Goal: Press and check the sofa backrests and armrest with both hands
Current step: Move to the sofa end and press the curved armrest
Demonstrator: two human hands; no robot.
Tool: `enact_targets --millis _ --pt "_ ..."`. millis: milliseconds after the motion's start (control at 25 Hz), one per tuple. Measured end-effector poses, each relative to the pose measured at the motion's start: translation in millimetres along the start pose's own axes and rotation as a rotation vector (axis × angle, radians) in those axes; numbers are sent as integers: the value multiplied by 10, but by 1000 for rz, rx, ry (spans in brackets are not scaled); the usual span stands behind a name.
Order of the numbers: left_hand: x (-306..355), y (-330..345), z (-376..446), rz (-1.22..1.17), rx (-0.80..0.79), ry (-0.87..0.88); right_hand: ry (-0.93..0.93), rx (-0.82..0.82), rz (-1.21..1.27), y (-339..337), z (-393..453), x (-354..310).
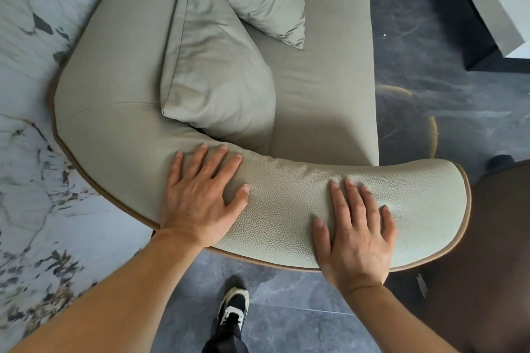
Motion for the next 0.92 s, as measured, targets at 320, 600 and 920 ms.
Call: enact_targets --millis 320,600,920 --pt "-4 15 467 -12 49 -1 14 30 10 79 441 24" --pt "-15 20 614 -13 59 12 12 22 12 127 557 8" --pt "7 -4 597 -3 69 22 29 -45 1 130 560 19"
Point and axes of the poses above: each hand's wrist, its own z-axis towards the middle knuckle, its own y-axis out of the palm, x = y × z, the point moved 7 cm from there along z, towards the middle knuckle, and after that the axes turned 1 degree about x, right-handed, at the moved point
